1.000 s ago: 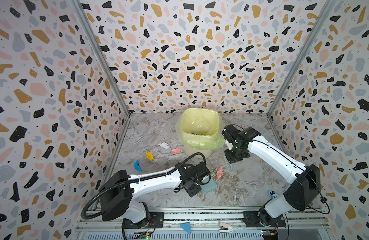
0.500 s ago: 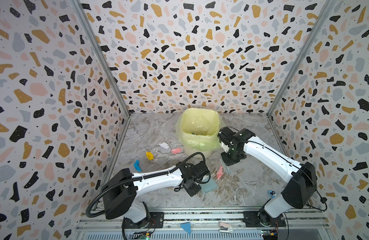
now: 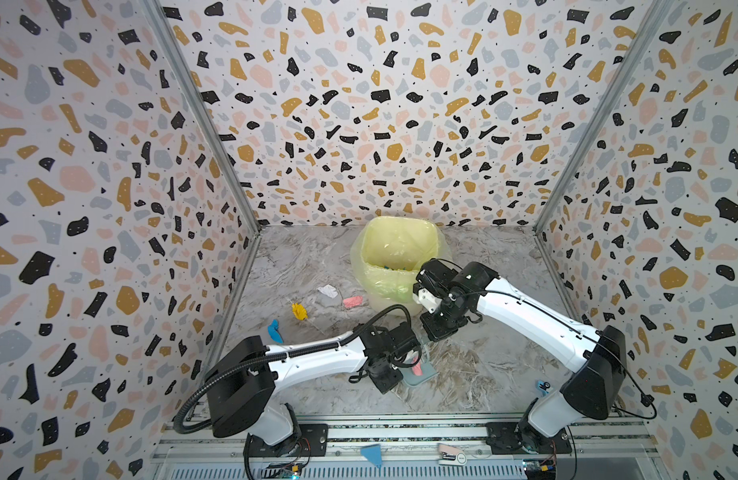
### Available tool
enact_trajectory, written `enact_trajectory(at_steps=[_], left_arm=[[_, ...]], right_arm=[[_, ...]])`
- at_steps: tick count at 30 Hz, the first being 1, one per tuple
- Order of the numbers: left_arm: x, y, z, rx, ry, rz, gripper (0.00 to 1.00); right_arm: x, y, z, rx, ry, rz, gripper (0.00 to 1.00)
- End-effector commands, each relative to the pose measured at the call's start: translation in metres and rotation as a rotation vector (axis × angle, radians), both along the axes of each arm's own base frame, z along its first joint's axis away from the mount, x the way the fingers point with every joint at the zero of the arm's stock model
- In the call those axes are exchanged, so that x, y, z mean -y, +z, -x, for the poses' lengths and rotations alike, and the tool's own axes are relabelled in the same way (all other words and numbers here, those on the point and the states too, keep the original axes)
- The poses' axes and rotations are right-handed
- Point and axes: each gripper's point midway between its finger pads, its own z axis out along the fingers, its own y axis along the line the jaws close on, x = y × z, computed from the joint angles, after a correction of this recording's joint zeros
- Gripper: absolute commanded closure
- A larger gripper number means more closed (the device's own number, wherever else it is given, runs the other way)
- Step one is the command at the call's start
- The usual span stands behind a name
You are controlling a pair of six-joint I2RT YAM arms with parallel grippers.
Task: Sweep away the paper scraps from the table
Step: 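Brush the pink scrap into the dustpan held by the left gripper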
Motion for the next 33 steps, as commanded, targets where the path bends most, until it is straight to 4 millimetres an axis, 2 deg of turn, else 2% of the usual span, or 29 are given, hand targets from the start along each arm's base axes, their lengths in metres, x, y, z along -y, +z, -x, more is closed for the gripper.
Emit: enact_trajectory(at_steps=[1, 5, 10, 14, 20, 24, 27, 33], left_arm=[[0.004, 0.006, -0.003, 0.001, -0.011, 0.016, 0.83], [0.004, 0.005, -0.003, -0.001, -0.009, 0.012, 0.84], [0.004, 0.005, -0.002, -0.003, -0.01, 0.01, 0.84], [0.003, 0.006, -0.002, -0.003, -0.007, 0.011, 0.83], [0.002, 0.006, -0.001, -0.003, -0.006, 0.01, 0.84], [0.002, 0.006, -0.002, -0.002, -0.005, 0.01, 0.84], [0.004, 0.008, -0.005, 0.014, 0.0, 0.016, 0.83], [0.007, 0.012, -0.008, 0.031, 0.013, 0.038, 0.84]], right_arm=[[0.017, 0.018, -0.011, 0.052, -0.067, 0.019, 1.0], [0.034, 0.019, -0.02, 0.081, -0.102, 0.06, 1.0], [0.037, -0.003, -0.014, 0.046, -0.079, 0.1, 1.0], [0.025, -0.012, -0.005, 0.015, -0.047, 0.077, 1.0], [-0.005, 0.005, 0.002, -0.007, -0.019, -0.046, 1.0], [-0.015, 0.016, 0.006, -0.022, -0.014, -0.109, 1.0], [-0.01, 0.017, 0.008, -0.021, -0.021, -0.102, 1.0], [0.03, 0.019, -0.005, 0.038, -0.076, 0.034, 1.0]])
